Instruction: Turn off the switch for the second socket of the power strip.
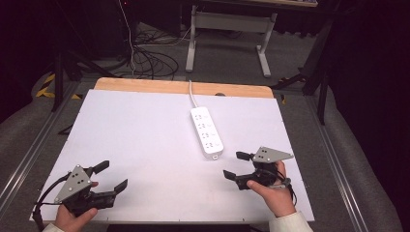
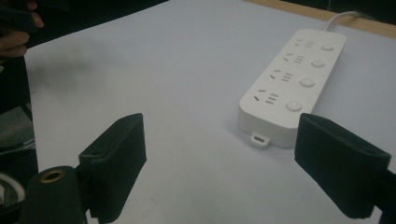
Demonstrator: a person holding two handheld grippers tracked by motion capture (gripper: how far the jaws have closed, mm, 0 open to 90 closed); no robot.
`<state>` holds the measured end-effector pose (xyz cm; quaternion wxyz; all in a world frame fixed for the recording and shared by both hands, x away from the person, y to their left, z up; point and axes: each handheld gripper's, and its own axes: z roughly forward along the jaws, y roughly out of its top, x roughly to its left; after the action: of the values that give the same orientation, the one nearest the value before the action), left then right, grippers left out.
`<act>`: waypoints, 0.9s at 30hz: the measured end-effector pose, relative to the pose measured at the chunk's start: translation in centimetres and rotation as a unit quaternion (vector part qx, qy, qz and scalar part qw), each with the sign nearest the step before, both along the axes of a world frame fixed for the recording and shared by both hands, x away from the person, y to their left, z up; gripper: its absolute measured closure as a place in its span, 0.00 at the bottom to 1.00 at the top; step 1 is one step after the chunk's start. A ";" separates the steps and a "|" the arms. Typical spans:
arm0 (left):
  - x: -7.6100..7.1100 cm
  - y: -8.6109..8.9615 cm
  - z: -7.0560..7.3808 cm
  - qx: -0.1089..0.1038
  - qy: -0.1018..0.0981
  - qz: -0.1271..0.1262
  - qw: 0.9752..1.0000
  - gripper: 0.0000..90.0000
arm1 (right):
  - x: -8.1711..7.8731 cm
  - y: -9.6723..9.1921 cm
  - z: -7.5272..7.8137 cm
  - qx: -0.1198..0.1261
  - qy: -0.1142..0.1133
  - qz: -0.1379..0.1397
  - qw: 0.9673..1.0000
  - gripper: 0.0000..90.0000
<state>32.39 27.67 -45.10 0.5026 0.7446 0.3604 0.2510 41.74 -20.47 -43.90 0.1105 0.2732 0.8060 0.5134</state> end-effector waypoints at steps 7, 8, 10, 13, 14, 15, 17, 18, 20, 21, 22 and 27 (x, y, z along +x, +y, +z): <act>0.2 0.0 -0.4 -0.016 0.004 -0.006 1.000 0.18 | -0.9 -1.2 -3.0 0.036 0.027 -0.013 0.999 0.17; 0.2 0.0 -0.4 -0.013 0.002 -0.003 1.000 0.18 | -1.0 -1.3 -3.4 0.034 0.028 -0.013 0.999 0.17; 0.2 -0.1 -0.5 -0.004 -0.004 0.001 1.000 0.18 | -1.4 -1.4 -4.0 0.021 0.031 -0.016 0.999 0.16; 0.2 -0.3 -0.8 0.004 -0.006 0.005 1.000 0.18 | -1.7 -1.2 -4.7 -0.008 0.032 -0.025 0.999 0.14; 0.2 -0.3 -0.9 0.005 -0.004 0.004 1.000 0.18 | -1.9 -1.1 -5.0 -0.022 0.032 -0.030 0.999 0.14; 0.2 -0.3 -0.9 0.007 -0.003 0.005 1.000 0.18 | -2.0 -1.0 -5.2 -0.028 0.033 -0.033 0.998 0.13; 0.3 -0.2 -1.0 0.007 0.000 0.003 1.000 0.18 | -2.2 -0.8 -5.6 -0.040 0.038 -0.041 0.998 0.12; 0.2 -0.2 -1.0 0.006 0.003 0.002 1.000 0.18 | -2.4 -0.7 -5.8 -0.045 0.039 -0.043 0.997 0.12; 0.2 -0.2 -1.1 0.006 0.005 0.003 1.000 0.18 | -2.6 -0.5 -5.7 -0.053 0.031 -0.048 0.997 0.12; 0.2 -0.1 -1.1 0.006 0.006 0.003 1.000 0.18 | -2.7 -0.5 -5.7 -0.050 0.034 -0.048 0.997 0.12; 0.2 -0.1 -1.1 0.006 0.007 0.004 1.000 0.18 | -2.8 -0.4 -5.8 -0.049 0.036 -0.046 0.997 0.12; 0.2 0.0 -1.2 0.008 0.008 0.010 1.000 0.18 | -2.8 -0.5 -5.5 -0.045 0.026 -0.051 0.997 0.12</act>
<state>32.62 27.64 -46.29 0.4913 0.7471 0.3696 0.2526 38.98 -21.01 -49.42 0.1281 0.3216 0.8159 0.4630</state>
